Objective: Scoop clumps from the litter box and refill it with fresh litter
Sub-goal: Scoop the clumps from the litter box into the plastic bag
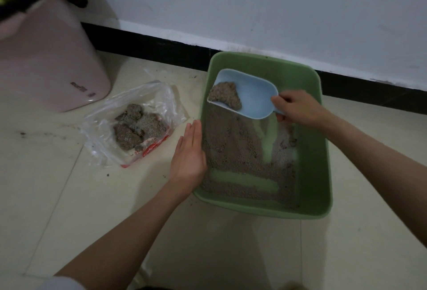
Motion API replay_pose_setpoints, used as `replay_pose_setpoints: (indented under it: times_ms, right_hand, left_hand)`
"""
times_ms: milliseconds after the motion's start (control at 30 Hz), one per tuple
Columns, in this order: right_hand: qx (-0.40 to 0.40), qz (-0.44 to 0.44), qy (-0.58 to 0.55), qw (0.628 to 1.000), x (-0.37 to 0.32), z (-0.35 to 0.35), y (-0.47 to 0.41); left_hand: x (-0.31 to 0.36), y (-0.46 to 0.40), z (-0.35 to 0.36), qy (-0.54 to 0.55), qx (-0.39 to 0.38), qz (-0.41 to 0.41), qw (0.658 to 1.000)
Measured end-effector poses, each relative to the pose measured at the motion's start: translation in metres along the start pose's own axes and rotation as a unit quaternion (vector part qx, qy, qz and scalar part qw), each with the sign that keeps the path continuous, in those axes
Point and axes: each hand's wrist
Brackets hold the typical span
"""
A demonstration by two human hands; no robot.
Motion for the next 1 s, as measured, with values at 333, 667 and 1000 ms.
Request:
replay_pose_setpoints:
  times_ms: [333,667,1000]
  right_hand:
    - [-0.106,-0.058,0.062,0.991,-0.125,0.044,-0.020]
    - [-0.076,-0.172,0.298,0.936,-0.185,0.092,-0.026]
    - [-0.014,0.068,0.018,0.997,-0.089,-0.007,0.004]
  left_hand:
    - [-0.001,-0.002,-0.002,-0.035,-0.042,-0.008,0.998]
    - [-0.008,-0.002,0.001,-0.016,-0.047,-0.001,0.999]
    - [-0.004,-0.002,-0.005,-0.007,-0.036,-0.006,0.999]
Point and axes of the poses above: each hand's wrist, its own y-axis away from the middle knuckle, its own z-axis out of the palm, x = y × z, and after that the axes turned 8 degrees about x, right-handed
